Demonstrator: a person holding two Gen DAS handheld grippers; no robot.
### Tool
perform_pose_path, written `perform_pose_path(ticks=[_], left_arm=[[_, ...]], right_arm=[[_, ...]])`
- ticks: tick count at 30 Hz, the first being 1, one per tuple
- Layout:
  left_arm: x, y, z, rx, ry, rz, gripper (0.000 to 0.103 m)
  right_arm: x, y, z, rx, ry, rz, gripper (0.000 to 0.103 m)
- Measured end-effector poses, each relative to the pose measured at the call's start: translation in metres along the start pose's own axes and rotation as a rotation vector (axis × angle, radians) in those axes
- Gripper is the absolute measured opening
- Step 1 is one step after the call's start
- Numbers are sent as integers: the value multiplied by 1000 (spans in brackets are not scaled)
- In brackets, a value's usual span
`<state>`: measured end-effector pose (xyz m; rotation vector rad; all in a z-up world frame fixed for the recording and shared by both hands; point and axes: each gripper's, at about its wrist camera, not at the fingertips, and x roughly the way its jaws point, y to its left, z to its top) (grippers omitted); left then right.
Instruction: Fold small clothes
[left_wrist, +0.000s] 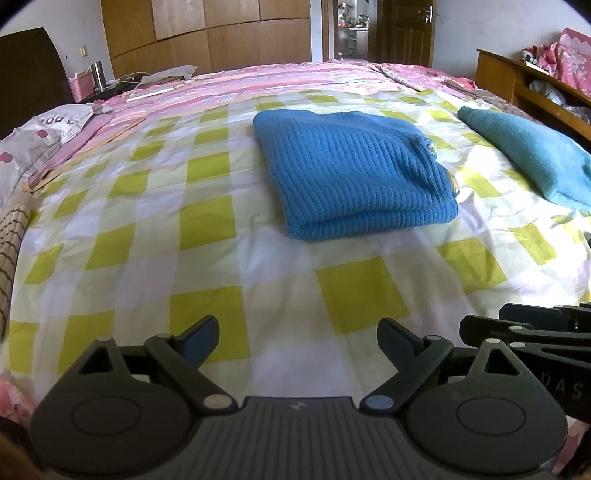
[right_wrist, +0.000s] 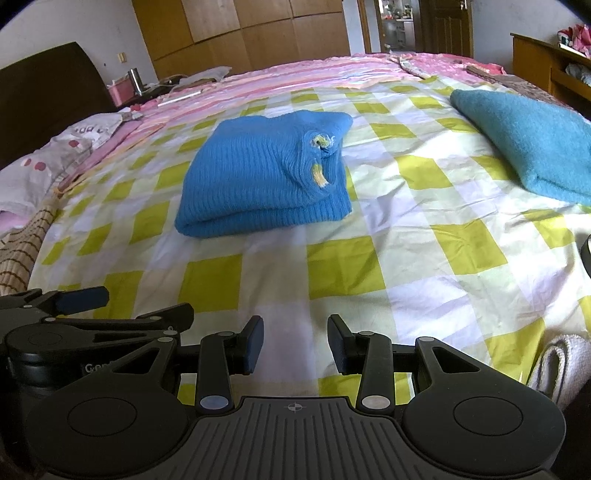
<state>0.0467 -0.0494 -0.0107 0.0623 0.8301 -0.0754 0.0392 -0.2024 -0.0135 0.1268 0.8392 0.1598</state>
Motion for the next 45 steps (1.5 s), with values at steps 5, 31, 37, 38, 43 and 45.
perform_pose_path(ticks=[5, 31, 37, 38, 43, 45], left_arm=[[0, 0, -1, 3, -5, 5, 97], [-2, -2, -2, 12, -13, 16, 97], [-2, -1, -3, 15, -15, 20, 97], [-2, -1, -3, 15, -15, 20, 97], [-2, -2, -3, 17, -17, 24, 97], [-2, -2, -3, 18, -18, 25, 97]], right_arm=[[1, 0, -1, 1, 1, 0, 38], [1, 0, -1, 3, 3, 0, 38], [1, 0, -1, 3, 3, 0, 38], [1, 0, -1, 2, 2, -1, 38], [1, 0, -1, 2, 3, -1, 38], [1, 0, -1, 4, 4, 0, 38]])
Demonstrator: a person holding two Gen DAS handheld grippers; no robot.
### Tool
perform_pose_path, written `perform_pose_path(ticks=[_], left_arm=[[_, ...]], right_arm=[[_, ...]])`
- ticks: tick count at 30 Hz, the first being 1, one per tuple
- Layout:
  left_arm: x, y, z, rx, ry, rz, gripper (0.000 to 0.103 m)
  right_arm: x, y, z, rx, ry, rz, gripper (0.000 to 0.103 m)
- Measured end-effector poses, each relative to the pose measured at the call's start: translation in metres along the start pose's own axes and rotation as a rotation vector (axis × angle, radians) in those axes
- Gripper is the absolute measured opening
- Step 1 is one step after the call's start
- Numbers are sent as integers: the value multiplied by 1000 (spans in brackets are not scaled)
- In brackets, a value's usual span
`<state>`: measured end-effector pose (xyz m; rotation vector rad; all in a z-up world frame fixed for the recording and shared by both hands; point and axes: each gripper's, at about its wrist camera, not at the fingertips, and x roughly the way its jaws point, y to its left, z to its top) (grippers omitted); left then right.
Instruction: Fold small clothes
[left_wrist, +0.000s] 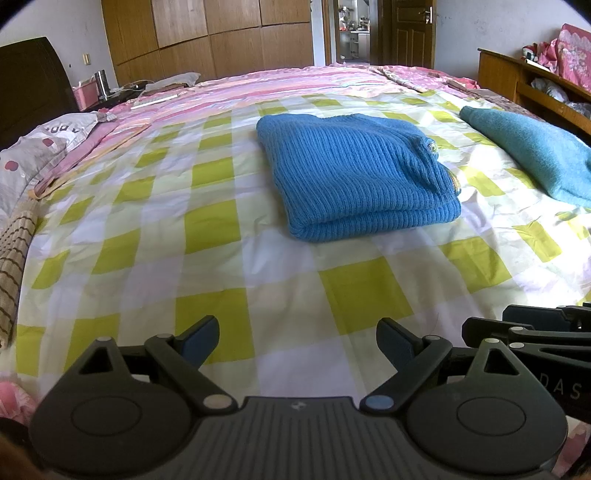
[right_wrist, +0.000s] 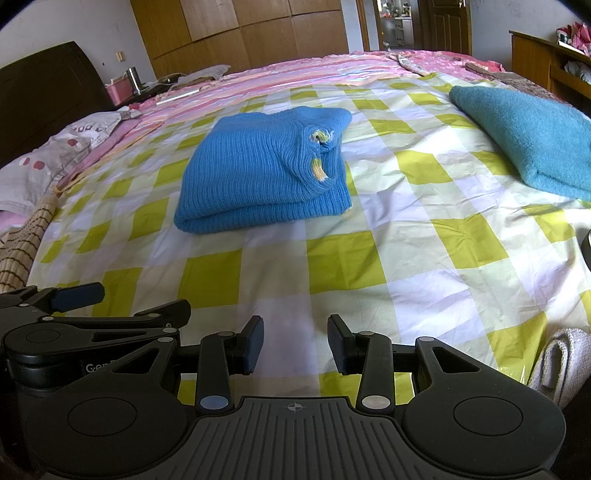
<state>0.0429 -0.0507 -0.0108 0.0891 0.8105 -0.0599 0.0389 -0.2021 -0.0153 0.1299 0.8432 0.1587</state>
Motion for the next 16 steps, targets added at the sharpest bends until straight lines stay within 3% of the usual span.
perform_pose_path(ticks=[16], left_arm=[[-1, 0, 0, 2, -2, 5, 97]], right_arm=[[0, 0, 0, 0, 0, 0, 38]])
